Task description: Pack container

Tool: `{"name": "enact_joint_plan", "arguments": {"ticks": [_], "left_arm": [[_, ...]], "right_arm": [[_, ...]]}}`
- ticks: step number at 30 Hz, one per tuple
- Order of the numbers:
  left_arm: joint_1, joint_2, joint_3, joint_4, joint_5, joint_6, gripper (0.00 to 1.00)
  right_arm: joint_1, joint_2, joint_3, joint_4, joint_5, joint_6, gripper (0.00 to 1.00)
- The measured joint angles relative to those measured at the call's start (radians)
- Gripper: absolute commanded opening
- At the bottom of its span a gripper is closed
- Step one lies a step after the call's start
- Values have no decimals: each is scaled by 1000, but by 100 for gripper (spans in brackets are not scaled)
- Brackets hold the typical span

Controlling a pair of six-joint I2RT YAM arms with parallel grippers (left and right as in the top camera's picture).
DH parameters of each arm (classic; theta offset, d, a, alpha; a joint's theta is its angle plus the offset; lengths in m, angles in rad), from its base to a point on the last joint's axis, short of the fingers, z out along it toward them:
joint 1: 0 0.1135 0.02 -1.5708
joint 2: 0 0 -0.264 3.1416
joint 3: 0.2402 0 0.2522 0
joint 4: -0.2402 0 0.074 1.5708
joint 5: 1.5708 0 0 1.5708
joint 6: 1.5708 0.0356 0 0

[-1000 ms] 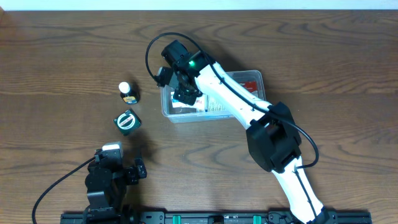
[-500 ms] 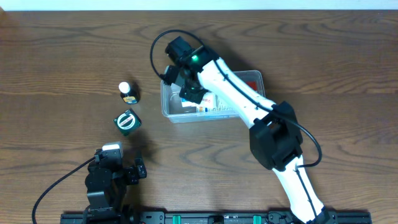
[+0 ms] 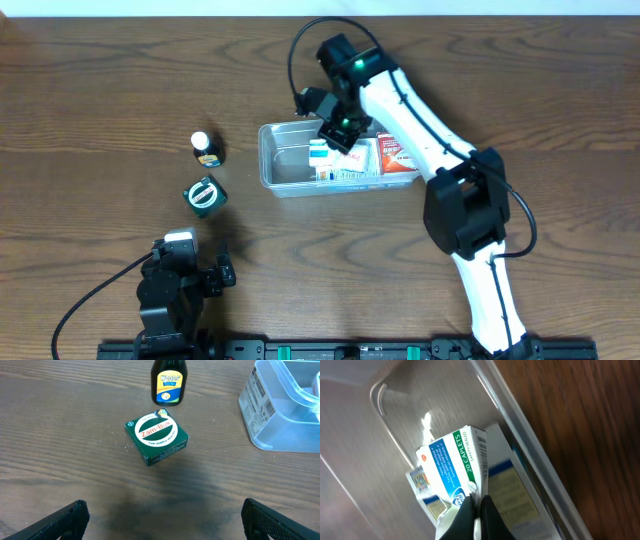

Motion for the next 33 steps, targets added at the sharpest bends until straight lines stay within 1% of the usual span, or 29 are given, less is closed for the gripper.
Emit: {"name": "enact_joint_plan", "arguments": {"ticks": [5, 7, 9, 11, 18, 20, 21, 23, 25, 33], "left_arm": [[0, 0, 0, 0, 0, 0, 98], [0, 0, 0, 0, 0, 0, 98], [0, 0, 0, 0, 0, 0, 98], [0, 0, 0, 0, 0, 0, 98], [0, 0, 0, 0, 0, 0, 98], [0, 0, 0, 0, 0, 0, 98], [0, 0, 0, 0, 0, 0, 98], [0, 0, 0, 0, 0, 0, 98], [0, 0, 0, 0, 0, 0, 98], [0, 0, 0, 0, 0, 0, 98]], "right_arm": [[-13, 0, 0, -43, -18, -78, 4], [-13, 0, 0, -50, -24, -107, 9], [-13, 0, 0, -50, -28, -130, 17], [-13, 0, 0, -52, -35, -154, 21], [-13, 0, 0, -59, -47, -185, 26], [-13, 0, 0, -59, -56, -188, 25], [-13, 0, 0, -60, -67, -189, 22], [-13, 0, 0, -55, -101, -191, 8], [-12, 0, 0, -34, -135, -168, 1], [54, 0, 1, 113, -175, 32, 1]]}}
